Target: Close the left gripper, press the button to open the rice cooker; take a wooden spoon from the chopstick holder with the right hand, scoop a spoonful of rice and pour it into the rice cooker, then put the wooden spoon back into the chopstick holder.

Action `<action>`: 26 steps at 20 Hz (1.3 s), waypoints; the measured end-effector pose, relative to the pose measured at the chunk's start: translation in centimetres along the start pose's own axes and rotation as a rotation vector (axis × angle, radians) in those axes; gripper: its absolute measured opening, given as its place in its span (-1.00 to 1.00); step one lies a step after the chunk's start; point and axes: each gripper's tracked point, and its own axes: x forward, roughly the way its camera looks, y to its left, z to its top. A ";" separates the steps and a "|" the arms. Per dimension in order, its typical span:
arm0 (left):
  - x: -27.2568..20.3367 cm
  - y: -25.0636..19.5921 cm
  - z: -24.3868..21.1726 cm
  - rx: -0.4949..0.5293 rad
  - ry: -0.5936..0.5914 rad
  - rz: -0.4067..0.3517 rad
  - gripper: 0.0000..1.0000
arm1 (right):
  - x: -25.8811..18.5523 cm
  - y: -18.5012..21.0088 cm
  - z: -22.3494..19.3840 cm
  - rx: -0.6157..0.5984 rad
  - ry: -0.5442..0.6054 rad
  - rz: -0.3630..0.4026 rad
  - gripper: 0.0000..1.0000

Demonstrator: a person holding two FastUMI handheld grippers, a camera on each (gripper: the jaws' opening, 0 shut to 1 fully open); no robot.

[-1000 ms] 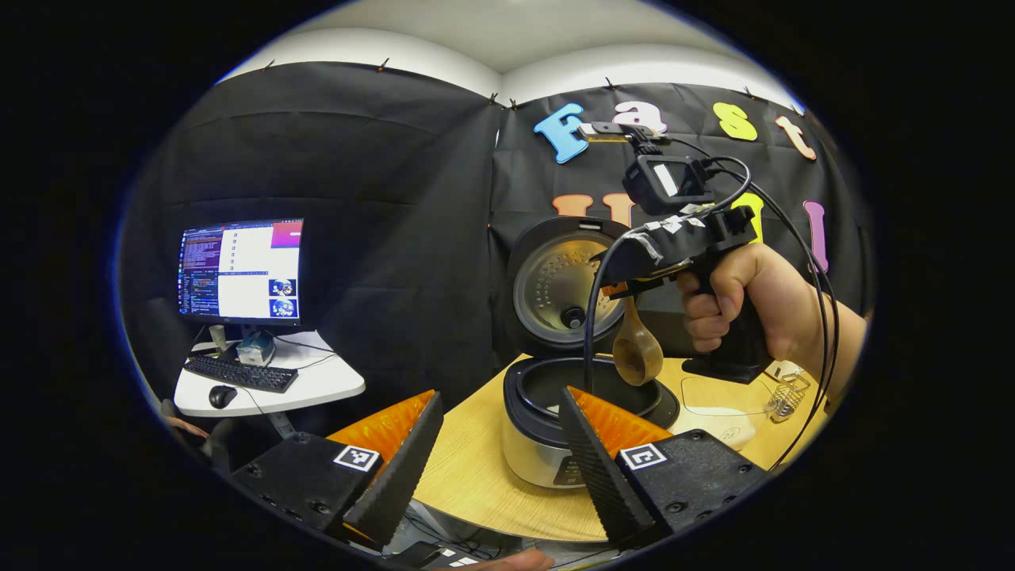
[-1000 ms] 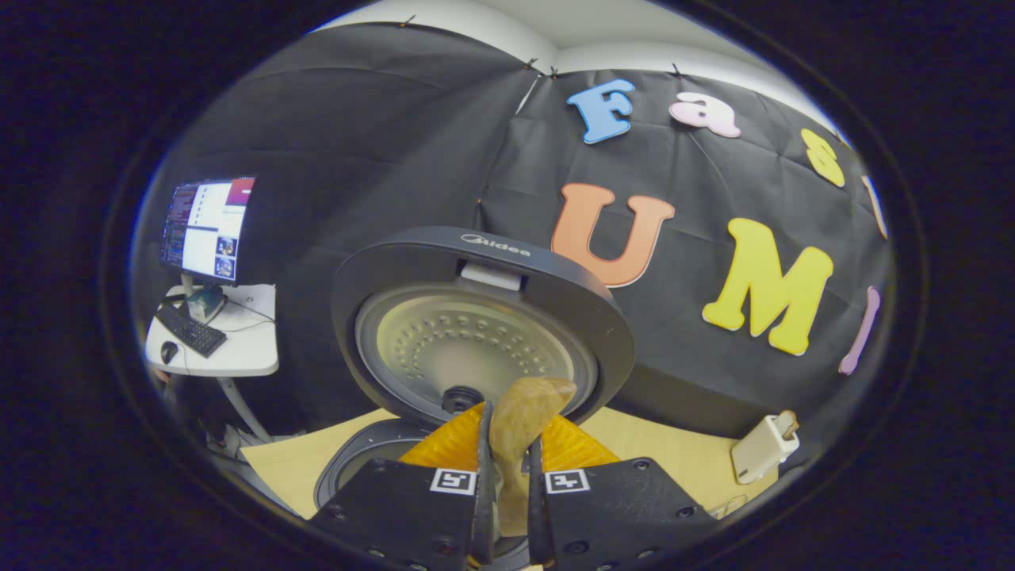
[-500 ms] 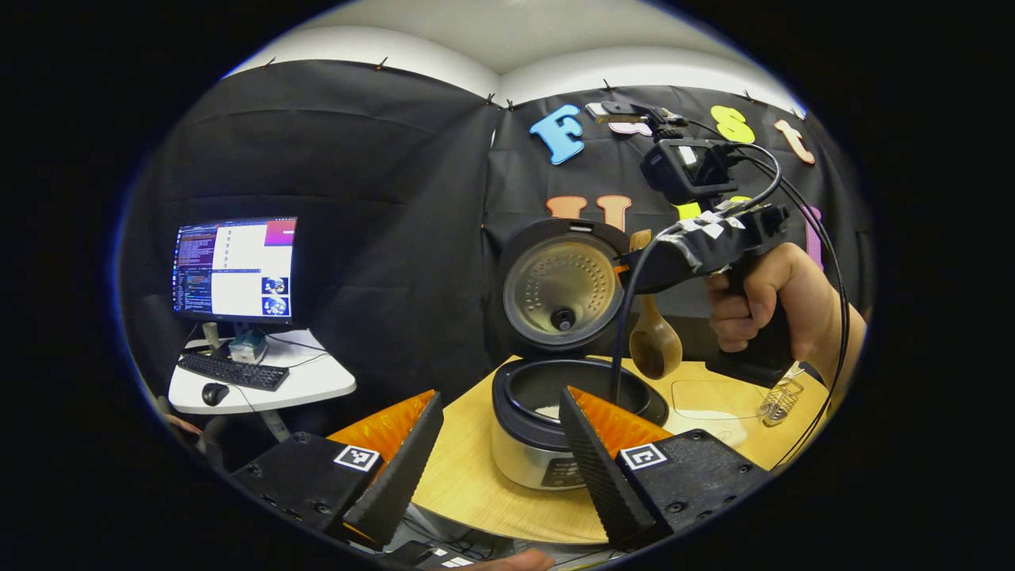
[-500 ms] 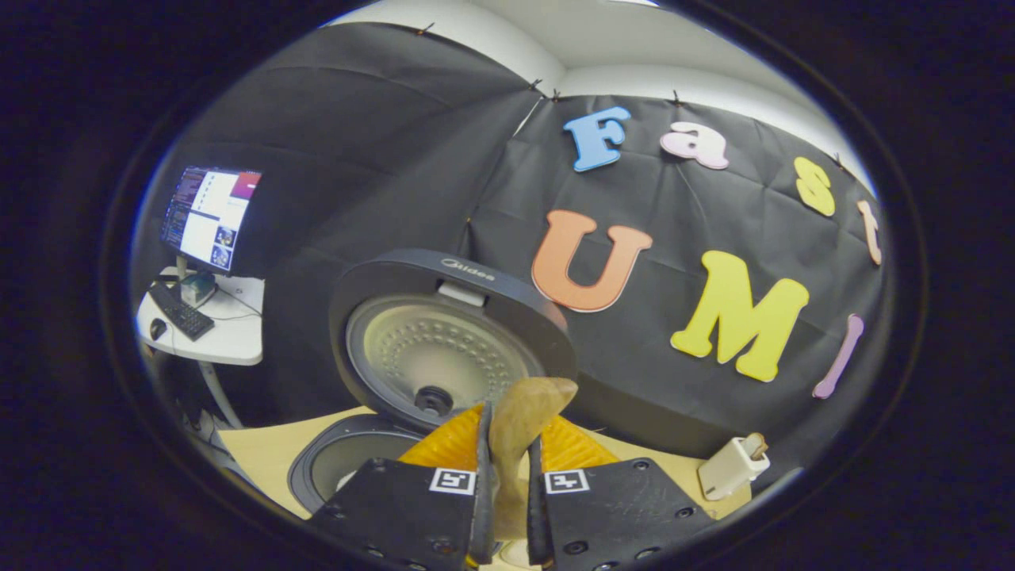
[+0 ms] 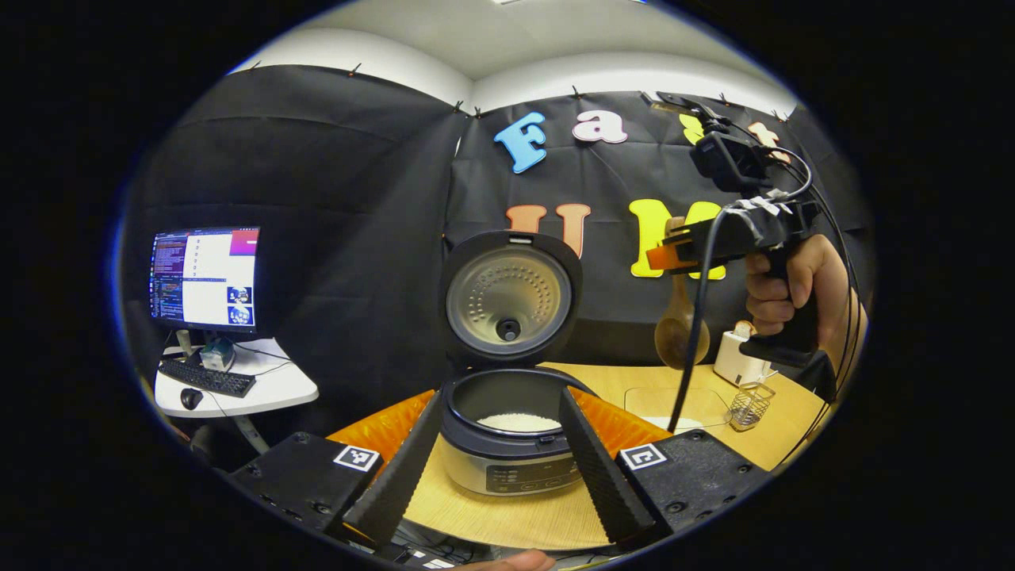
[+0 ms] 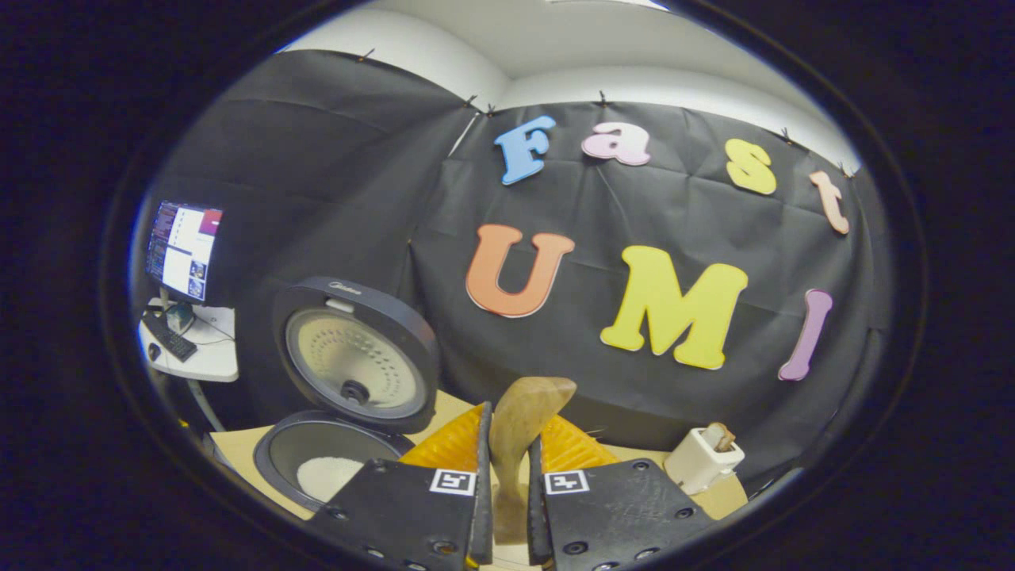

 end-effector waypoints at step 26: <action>1.9 -5.3 -1.6 0.059 0.042 -0.068 0.88 | -1.0 -29.0 -17.7 0.291 0.031 -0.301 -0.65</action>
